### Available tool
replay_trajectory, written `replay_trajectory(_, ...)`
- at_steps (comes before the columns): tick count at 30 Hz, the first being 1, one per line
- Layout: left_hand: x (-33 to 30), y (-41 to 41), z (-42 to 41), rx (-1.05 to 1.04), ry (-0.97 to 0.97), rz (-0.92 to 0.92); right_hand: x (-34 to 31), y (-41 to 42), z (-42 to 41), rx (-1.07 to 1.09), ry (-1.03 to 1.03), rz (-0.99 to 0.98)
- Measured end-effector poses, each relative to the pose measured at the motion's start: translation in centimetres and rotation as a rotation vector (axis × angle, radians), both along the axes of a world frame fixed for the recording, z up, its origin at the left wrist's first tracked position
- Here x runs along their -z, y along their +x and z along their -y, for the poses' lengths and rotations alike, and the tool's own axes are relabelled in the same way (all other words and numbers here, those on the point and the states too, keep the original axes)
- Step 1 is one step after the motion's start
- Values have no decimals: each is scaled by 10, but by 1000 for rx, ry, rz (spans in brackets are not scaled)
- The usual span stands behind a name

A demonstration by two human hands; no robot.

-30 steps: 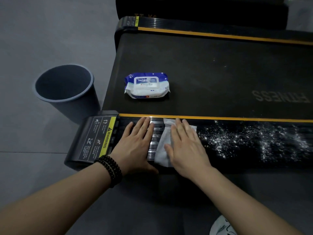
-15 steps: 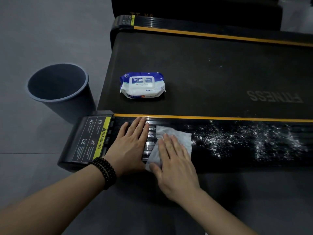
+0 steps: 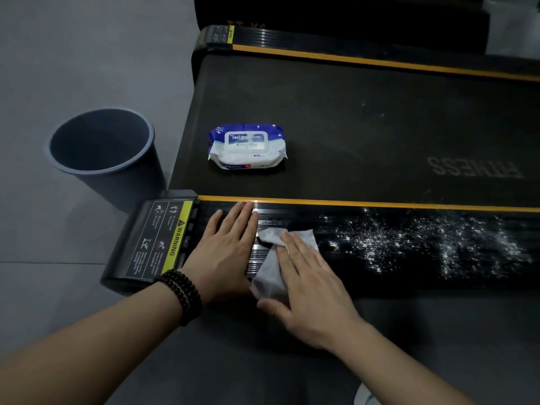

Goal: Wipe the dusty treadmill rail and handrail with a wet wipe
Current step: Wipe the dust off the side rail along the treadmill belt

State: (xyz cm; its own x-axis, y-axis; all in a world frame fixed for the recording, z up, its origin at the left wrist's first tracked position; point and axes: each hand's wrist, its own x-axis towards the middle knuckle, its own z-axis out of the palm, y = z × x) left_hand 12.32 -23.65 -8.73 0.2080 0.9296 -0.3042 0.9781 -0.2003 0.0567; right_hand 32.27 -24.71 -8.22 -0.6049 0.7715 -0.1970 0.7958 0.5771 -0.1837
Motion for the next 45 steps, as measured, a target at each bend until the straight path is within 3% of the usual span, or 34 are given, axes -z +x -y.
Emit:
replay_trajectory(5, 2, -1, 0, 3, 10, 10, 4, -7, -27, 81, 14, 94)
replay_trajectory(13, 3, -1, 2, -4, 33, 34, 6, -2, 5, 59, 14, 46)
replay_trajectory(20, 0, 0, 0, -2, 0, 20, 0, -3, -28, 34, 9, 111)
replay_trajectory(26, 0, 1, 1, -5, 27, 20, 0, -1, 4, 25, -1, 20)
replay_trajectory(34, -2, 0, 0, 9, 4, -18, 1, -2, -35, 29, 29, 94)
replay_trajectory(41, 0, 2, 0, 21, 30, -52, 0, 0, 4, 33, 16, -4)
replay_trajectory(45, -4, 1, 0, 32, 17, -69, 0, -4, -17, 17, 48, 57)
